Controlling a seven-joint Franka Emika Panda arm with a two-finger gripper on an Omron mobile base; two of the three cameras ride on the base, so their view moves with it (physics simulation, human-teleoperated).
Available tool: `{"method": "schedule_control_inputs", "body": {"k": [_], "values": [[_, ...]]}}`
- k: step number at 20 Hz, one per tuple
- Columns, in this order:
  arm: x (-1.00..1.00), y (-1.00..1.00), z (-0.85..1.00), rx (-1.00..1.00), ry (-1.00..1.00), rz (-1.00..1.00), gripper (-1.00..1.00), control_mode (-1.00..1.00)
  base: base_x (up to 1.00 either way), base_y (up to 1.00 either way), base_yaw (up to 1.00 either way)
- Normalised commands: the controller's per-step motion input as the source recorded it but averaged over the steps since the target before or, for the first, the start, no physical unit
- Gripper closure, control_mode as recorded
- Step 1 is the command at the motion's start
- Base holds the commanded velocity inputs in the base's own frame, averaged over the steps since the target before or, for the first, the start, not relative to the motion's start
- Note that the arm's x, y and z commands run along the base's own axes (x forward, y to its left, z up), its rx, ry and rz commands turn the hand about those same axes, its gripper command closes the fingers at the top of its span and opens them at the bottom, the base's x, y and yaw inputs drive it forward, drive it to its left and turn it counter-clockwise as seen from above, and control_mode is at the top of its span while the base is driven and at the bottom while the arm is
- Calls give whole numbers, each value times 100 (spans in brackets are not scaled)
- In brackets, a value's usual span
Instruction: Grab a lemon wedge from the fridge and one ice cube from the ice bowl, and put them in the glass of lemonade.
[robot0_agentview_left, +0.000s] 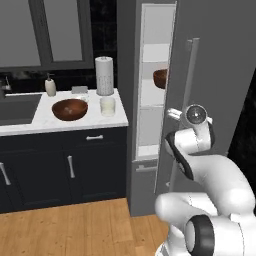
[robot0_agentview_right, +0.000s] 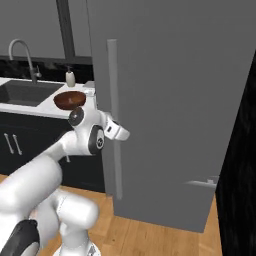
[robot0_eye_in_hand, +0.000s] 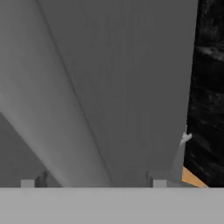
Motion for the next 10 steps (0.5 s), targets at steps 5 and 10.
{"method": "schedule_control_inputs", "body": {"k": [5,10], "values": [[-90,4,100,0,-41,-13,-100,-100,0,0,0],[-71,38,100,0,-12,-3,-100,-100,0,0,0]]}}
